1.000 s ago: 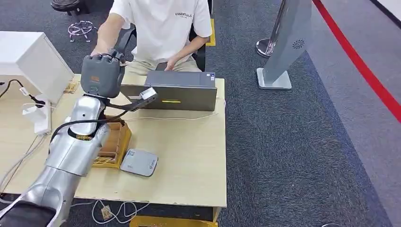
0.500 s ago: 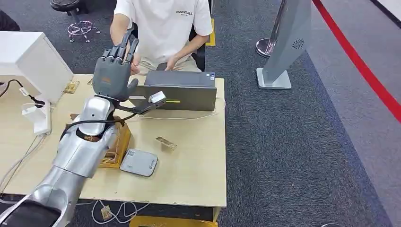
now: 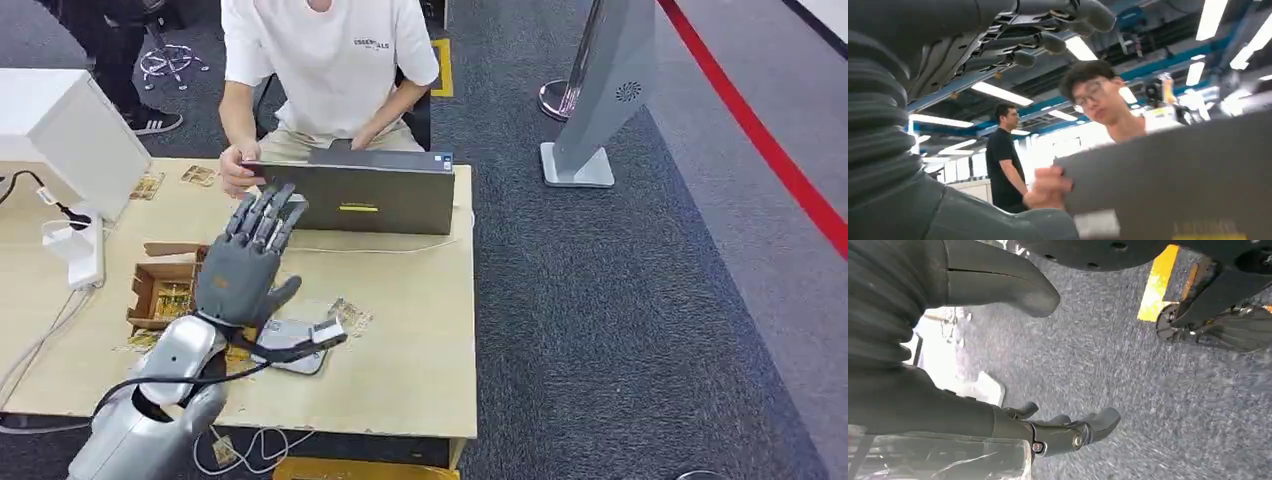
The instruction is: Pass the card to the sensor for recognition and then transmit it.
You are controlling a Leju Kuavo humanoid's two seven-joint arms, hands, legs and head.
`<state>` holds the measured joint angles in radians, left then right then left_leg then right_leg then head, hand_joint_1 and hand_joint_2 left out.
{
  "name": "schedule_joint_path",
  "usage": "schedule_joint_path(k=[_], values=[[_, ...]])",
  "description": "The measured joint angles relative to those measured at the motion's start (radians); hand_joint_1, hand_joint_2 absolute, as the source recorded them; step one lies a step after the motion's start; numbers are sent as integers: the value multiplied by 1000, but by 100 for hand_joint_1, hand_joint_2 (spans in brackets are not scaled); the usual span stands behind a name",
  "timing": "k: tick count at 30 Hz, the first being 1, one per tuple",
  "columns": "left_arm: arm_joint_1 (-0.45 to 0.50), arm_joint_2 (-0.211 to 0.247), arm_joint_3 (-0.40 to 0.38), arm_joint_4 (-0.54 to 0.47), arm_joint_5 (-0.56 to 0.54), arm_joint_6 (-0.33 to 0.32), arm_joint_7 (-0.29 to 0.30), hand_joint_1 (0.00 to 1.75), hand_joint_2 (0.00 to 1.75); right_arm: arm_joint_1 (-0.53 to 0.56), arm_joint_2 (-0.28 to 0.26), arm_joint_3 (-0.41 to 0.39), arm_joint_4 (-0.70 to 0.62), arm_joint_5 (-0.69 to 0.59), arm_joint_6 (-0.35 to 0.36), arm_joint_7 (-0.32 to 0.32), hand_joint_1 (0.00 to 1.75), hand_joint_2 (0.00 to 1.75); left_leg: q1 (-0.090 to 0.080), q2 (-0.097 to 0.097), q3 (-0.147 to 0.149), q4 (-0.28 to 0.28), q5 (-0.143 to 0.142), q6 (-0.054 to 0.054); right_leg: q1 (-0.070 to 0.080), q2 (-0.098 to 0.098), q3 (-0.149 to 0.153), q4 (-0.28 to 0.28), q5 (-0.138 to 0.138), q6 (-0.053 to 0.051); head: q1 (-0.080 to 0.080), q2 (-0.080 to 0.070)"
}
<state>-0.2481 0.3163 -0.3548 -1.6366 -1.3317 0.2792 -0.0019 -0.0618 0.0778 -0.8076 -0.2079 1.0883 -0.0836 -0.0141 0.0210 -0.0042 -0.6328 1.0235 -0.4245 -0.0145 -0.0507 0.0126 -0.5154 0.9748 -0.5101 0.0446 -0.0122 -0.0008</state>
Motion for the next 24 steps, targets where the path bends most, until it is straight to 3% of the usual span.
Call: schedule_joint_path(k=[5, 9, 12, 15, 19, 22, 24], values=[[241, 151, 40, -130, 5, -40, -29, 0, 175, 6, 0, -25, 0, -10, -8, 2, 0, 175, 0, 2, 0, 0, -2, -1, 0, 2, -1, 0, -2, -1, 0, 0], [384, 202, 132, -170, -7, -50, -45, 0, 175, 11, 0, -40, 0, -6, -9, 0, 0, 175, 0, -2, 0, 0, -3, 0, 0, -4, -1, 0, -5, 0, 0, 0], [428, 194, 170, -166, -57, -24, -31, 0, 175, 10, 0, -43, 0, 2, -9, 0, 0, 175, 0, -2, 0, 0, -3, 0, 0, -4, -1, 0, -4, 0, 0, 0], [449, 152, 202, -136, -110, 76, 0, 0, 175, 10, -1, -46, 0, 7, -10, -3, 0, 175, 0, -2, 0, 0, -3, 0, 0, -4, 0, 0, -4, 0, 0, 0], [456, 77, 246, -65, -142, 285, 26, 0, 175, 10, -3, -46, 0, 29, -5, -11, 0, 175, 0, -3, 0, 0, -3, 1, 0, -4, 0, 0, -3, 1, 0, 0], [455, 32, 281, -8, -150, 374, 16, 0, 175, 10, -8, -46, 0, 35, -3, -11, 0, 175, 0, -3, 0, 0, -3, 1, 0, -4, 0, 0, -3, 0, 0, 0], [452, 0, 304, 36, -151, 398, 8, 0, 175, 10, -11, -46, 0, 40, -3, -9, 0, 175, 0, -3, 0, 0, -3, 1, 0, -4, 0, 0, -3, 0, 0, 0]])
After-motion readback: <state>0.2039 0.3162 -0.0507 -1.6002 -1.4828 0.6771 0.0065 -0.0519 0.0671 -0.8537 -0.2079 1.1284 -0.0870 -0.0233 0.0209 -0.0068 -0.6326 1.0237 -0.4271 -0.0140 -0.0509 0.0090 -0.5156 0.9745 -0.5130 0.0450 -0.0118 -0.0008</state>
